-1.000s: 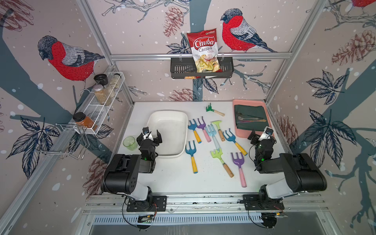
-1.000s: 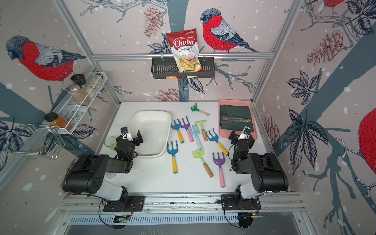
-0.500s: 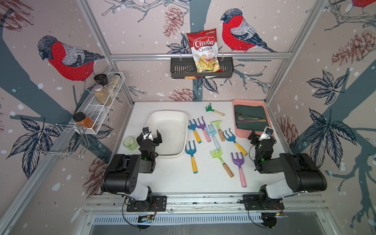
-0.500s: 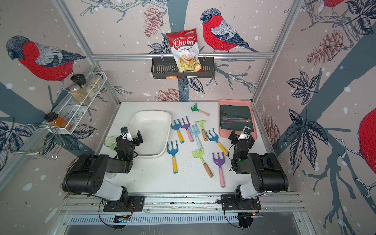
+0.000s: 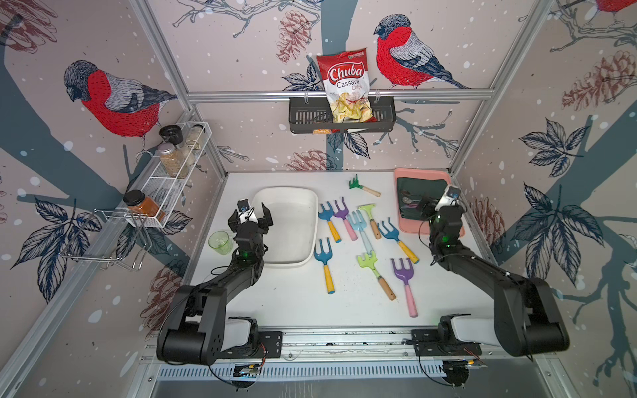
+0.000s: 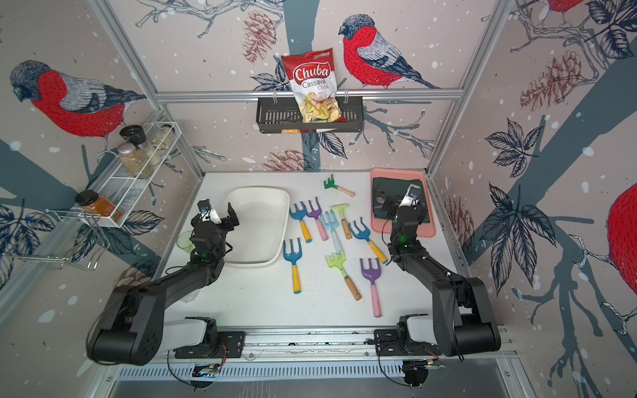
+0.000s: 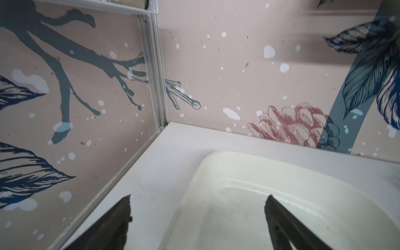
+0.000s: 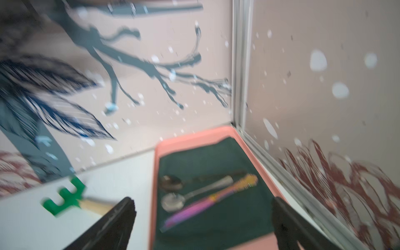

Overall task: Put the rake into the storage box
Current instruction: Pick up the rake at the center of the board.

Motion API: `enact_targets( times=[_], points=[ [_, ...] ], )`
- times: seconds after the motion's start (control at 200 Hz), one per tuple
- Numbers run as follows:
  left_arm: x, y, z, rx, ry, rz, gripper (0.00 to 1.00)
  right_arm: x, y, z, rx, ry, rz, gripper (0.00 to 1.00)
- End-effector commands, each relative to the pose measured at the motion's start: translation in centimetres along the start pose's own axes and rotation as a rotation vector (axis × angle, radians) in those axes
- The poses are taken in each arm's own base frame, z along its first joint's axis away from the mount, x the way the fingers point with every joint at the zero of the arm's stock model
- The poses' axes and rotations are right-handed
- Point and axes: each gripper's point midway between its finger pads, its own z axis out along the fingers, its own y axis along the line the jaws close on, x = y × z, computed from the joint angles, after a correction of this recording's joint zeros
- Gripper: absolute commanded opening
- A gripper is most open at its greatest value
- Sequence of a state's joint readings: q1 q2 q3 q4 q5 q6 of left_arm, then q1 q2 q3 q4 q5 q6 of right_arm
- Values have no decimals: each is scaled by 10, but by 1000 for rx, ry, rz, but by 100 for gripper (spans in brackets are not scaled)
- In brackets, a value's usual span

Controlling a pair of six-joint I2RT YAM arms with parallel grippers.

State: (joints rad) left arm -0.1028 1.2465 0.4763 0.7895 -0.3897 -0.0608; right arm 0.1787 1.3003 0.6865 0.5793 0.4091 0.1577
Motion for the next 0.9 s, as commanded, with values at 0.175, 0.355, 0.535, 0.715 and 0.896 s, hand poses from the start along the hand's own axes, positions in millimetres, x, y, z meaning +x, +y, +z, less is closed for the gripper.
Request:
enact_targets(
  times=[0.175,0.355,0.535,0.715,0.896],
  points=[
    [0,-48,-35,241,350,-121,96,83,43,-69,-104,654,-84,100],
    [8,-76,-63,383,469,-238,96,107,37,-122,-150,821,-6,100],
    [26,-92,-78,433,532,-304,96,146,19,-160,-103,959,52,100],
    [31,-103,-92,471,550,-337,96,183,7,-194,-57,1111,49,93],
    [42,-110,-102,502,611,-371,96,197,4,-216,-23,1178,50,90]
  ],
)
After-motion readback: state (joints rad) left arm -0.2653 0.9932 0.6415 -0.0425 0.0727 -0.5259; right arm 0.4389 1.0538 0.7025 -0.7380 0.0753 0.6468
